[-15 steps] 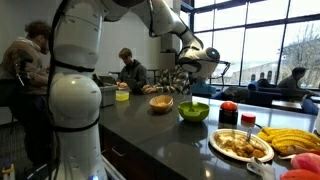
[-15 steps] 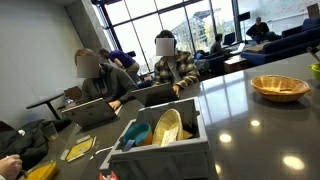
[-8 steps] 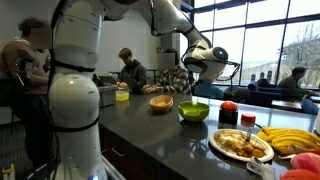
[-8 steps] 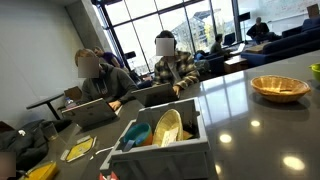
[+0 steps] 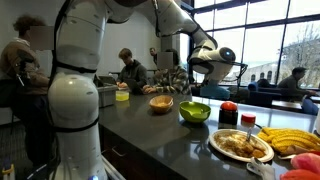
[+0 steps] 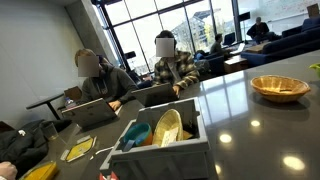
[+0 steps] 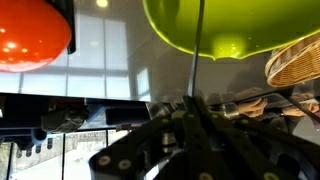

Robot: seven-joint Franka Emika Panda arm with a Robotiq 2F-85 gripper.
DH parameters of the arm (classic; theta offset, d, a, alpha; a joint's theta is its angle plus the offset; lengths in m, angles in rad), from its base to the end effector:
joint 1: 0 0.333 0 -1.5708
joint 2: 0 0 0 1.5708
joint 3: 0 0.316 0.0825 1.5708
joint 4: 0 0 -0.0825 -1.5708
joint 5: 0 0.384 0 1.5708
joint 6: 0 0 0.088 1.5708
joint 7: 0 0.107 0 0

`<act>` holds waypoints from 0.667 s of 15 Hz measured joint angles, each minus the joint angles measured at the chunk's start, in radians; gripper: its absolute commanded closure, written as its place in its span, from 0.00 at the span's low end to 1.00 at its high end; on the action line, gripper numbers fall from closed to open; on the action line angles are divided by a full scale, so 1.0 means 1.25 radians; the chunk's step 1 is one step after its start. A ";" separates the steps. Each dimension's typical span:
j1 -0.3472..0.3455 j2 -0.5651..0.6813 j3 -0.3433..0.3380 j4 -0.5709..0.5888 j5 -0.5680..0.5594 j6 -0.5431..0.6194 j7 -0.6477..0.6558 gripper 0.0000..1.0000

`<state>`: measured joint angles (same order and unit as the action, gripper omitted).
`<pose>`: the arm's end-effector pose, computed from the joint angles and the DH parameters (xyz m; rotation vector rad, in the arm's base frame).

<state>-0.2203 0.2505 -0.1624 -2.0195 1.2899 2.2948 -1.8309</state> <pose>0.5712 -0.2036 0.3431 -2.4406 -0.6895 -1.1336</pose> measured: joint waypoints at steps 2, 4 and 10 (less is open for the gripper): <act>-0.014 0.010 -0.004 0.012 0.000 -0.038 -0.011 0.99; -0.023 0.014 -0.007 0.019 -0.002 -0.075 -0.031 0.99; 0.034 0.008 0.022 0.015 -0.040 -0.058 -0.071 0.99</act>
<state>-0.1772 0.2610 -0.1346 -2.0007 1.2405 2.2228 -1.9195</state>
